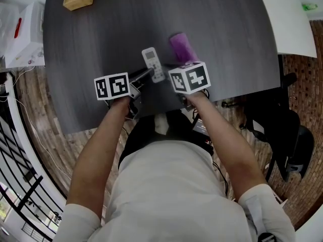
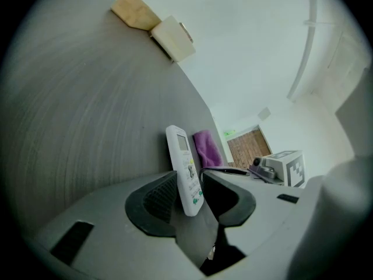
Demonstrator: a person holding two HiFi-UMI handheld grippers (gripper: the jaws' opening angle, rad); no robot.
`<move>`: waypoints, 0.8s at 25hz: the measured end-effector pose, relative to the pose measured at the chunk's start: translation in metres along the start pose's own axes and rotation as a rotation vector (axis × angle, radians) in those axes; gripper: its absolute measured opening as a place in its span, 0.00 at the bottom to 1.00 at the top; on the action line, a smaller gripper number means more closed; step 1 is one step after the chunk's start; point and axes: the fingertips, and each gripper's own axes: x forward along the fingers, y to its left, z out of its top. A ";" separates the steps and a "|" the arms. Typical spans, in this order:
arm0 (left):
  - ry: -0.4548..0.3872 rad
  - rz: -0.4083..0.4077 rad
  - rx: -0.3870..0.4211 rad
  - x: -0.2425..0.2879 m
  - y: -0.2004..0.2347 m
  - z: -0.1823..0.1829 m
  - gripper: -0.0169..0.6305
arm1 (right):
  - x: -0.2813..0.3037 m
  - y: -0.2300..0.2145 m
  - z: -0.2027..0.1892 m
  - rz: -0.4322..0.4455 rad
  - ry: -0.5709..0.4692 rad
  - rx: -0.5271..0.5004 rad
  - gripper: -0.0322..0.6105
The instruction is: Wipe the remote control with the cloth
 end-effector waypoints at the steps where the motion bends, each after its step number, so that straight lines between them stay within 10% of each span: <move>1: -0.003 0.001 0.002 -0.001 0.000 0.000 0.23 | -0.001 -0.001 0.001 -0.001 -0.011 0.000 0.09; 14: -0.193 -0.144 -0.003 -0.080 -0.033 0.003 0.23 | -0.087 0.015 0.038 0.040 -0.299 -0.033 0.09; 20: -0.298 -0.373 -0.010 -0.145 -0.087 0.000 0.07 | -0.146 0.036 0.050 0.205 -0.474 0.231 0.08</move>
